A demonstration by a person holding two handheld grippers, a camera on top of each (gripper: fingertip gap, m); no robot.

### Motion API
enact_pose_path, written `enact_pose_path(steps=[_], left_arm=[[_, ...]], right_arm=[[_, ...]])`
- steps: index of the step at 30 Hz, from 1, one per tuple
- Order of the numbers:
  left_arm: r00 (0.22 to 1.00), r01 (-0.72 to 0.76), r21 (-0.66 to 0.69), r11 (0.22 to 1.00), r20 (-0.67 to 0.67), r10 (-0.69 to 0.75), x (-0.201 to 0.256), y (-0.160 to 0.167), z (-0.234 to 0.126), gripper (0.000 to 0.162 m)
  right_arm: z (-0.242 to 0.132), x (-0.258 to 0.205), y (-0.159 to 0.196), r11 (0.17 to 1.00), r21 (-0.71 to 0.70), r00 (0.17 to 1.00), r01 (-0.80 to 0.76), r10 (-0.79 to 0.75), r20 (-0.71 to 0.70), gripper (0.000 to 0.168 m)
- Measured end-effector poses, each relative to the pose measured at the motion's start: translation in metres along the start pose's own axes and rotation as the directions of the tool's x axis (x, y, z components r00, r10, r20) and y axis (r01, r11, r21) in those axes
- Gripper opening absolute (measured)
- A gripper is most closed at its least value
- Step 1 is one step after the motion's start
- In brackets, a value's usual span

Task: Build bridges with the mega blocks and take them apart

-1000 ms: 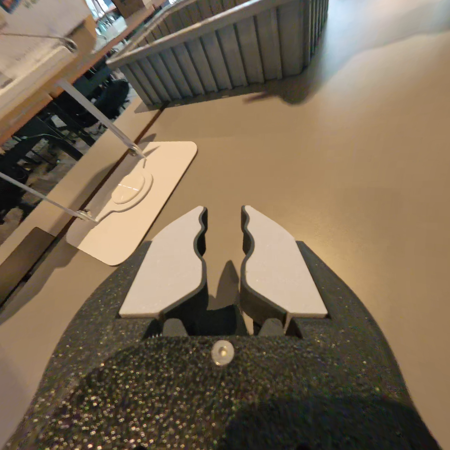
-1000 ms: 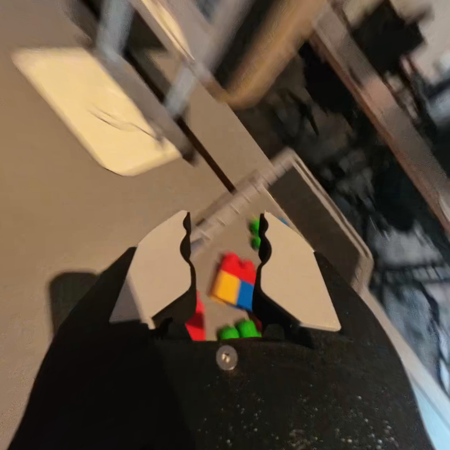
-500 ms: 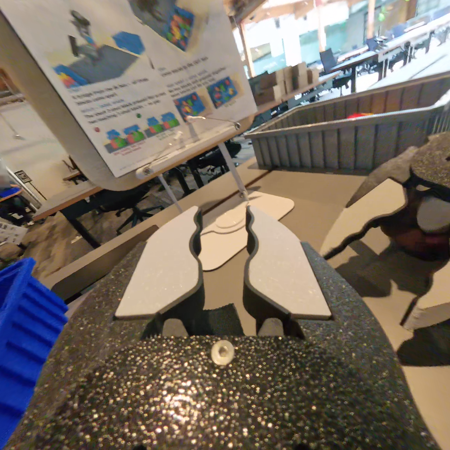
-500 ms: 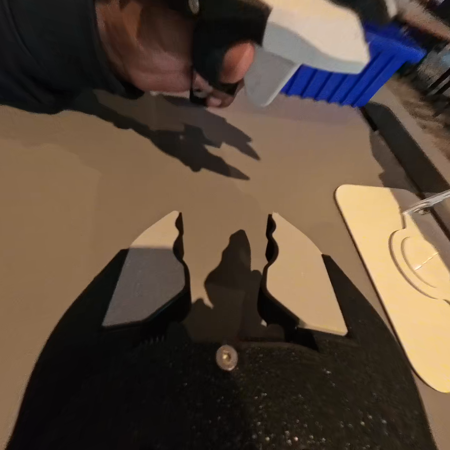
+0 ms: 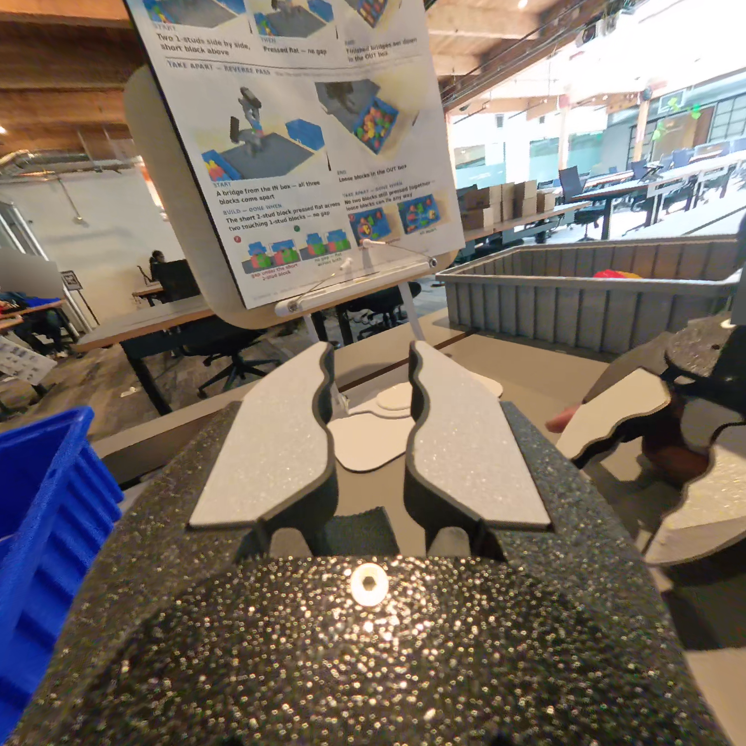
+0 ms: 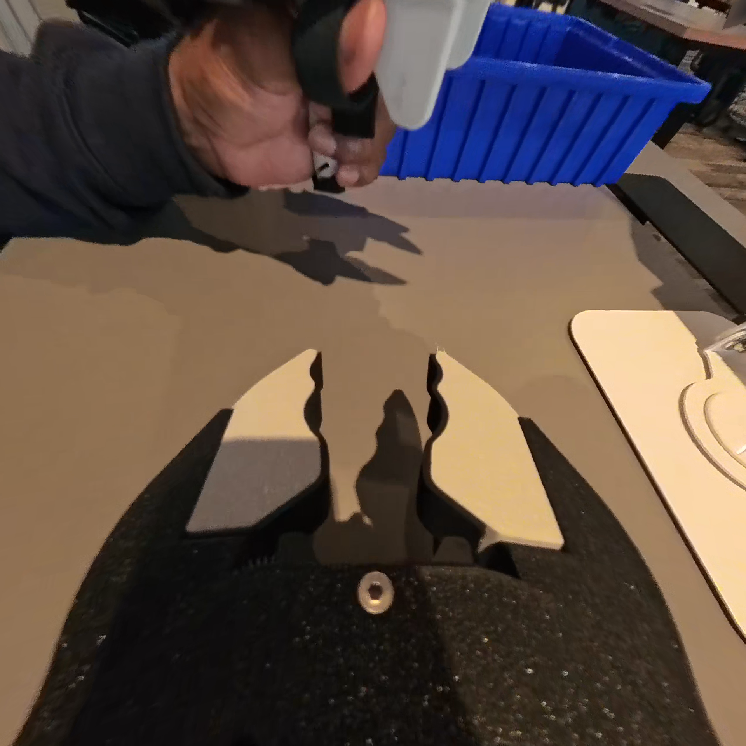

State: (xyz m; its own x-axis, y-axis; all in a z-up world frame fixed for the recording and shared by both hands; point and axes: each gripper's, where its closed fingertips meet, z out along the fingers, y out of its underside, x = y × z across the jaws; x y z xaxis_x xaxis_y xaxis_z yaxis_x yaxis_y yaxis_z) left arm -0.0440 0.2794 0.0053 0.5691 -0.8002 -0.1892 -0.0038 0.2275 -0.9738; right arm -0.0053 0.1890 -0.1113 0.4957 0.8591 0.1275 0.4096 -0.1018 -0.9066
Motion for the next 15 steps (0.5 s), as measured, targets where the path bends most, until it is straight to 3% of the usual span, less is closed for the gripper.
enact_pose_path(steps=[3, 8, 11, 15], left_arm=[[0.991, 0.087, -0.079, 0.993, -0.091, -0.094, 0.006, -0.007, -0.01, 0.035], [0.96, 0.083, -0.4, 0.913, -0.213, -0.181, 0.009, -0.033, -0.052, 0.035], [0.979, -0.008, -0.457, 0.889, -0.184, -0.086, -0.032, -0.068, -0.085, 0.034], [0.991, -0.134, -0.67, 0.73, -0.081, 0.108, -0.133, -0.059, -0.127, 0.034]], right_arm=[[0.001, 0.0, 0.003, 1.0, -0.019, 1.0, 0.011, -0.012, -0.016, 0.05], [-0.001, 0.003, 0.002, 1.0, -0.014, 1.0, -0.018, 0.017, -0.024, 0.048], [-0.001, 0.005, 0.002, 0.999, -0.009, 0.999, -0.035, 0.035, -0.018, 0.045], [0.0, 0.003, 0.002, 1.0, -0.015, 1.0, -0.024, 0.024, -0.012, 0.044]])
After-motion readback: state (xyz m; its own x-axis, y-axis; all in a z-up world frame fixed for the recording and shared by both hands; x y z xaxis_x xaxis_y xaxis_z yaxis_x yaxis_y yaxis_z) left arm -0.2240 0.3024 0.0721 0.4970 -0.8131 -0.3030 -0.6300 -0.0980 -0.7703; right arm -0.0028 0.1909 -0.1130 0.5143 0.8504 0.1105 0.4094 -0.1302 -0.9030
